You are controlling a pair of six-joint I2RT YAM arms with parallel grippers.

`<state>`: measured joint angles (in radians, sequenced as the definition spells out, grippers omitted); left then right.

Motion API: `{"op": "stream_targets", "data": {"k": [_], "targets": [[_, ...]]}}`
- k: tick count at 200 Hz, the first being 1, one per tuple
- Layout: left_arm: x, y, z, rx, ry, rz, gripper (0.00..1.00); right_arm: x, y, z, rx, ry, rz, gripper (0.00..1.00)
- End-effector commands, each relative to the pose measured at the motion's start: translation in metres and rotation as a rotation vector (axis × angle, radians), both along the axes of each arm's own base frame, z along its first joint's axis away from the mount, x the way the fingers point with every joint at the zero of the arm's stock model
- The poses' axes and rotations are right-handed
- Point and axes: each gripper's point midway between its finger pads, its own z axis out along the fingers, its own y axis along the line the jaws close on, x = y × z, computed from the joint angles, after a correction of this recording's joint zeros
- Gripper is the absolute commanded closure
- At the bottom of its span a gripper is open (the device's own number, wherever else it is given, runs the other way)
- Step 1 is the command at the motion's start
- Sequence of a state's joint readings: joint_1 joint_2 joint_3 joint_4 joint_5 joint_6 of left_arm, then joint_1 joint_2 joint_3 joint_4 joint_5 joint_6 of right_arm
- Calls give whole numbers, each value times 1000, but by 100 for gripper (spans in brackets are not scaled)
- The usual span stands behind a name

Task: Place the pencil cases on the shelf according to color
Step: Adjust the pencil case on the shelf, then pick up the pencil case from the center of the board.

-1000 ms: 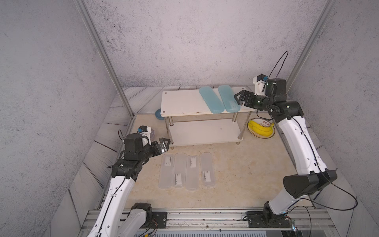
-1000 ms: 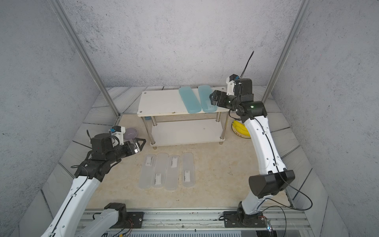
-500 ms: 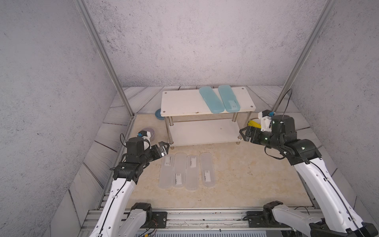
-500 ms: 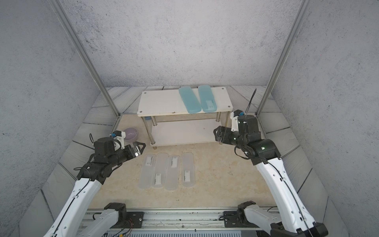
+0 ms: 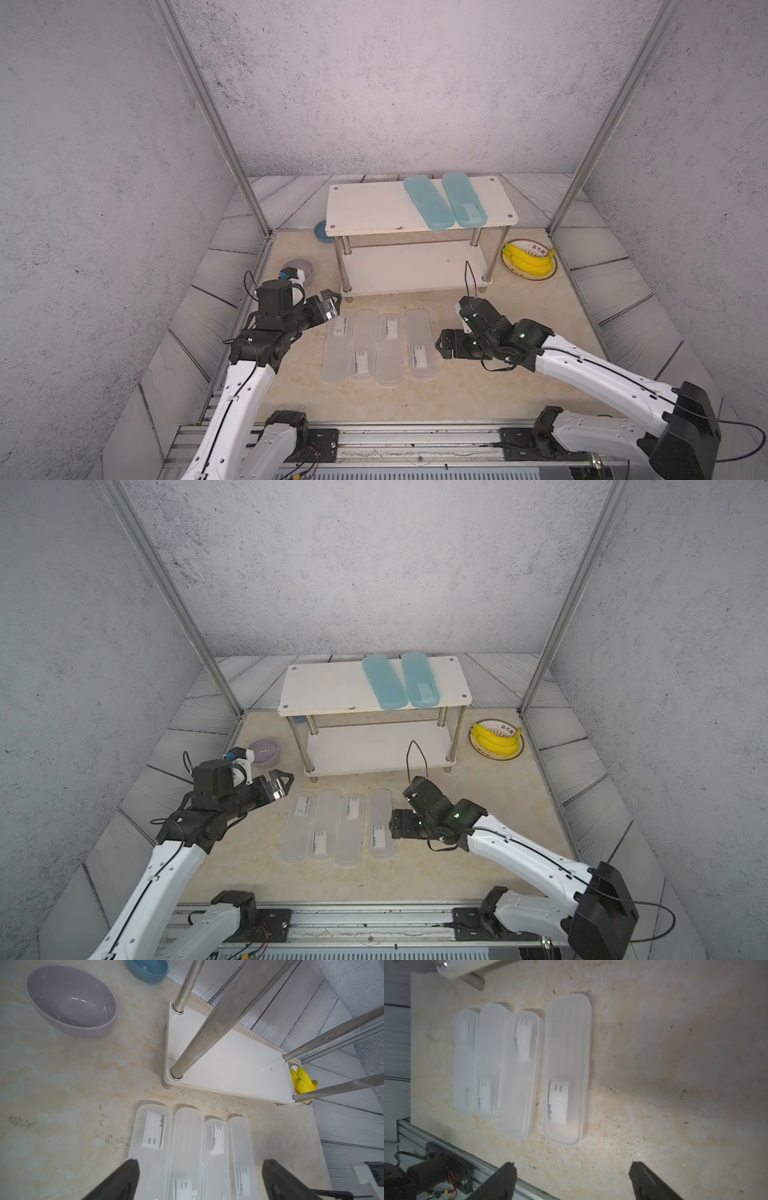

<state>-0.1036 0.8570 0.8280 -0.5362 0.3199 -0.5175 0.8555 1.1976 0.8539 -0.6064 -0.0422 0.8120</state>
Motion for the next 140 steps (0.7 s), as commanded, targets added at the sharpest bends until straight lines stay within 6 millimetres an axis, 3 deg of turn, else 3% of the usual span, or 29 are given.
{"op": "stream_targets", "data": {"k": [1, 30, 51, 86, 140], "targets": [[-5, 0, -2, 8, -1, -2, 1, 3, 27, -6, 11, -4, 14, 6], [-6, 1, 1, 23, -4, -7, 1, -5, 53, -33, -80, 52, 99, 4], [-8, 2, 6, 29, -12, -11, 2, -7, 60, -50, -159, 77, 128, 2], [-9, 0, 7, 7, -21, -7, 1, -3, 57, -69, -294, 97, 157, 1], [-7, -4, 8, -15, -16, -20, 1, 4, 35, -87, -502, 109, 152, 0]]}}
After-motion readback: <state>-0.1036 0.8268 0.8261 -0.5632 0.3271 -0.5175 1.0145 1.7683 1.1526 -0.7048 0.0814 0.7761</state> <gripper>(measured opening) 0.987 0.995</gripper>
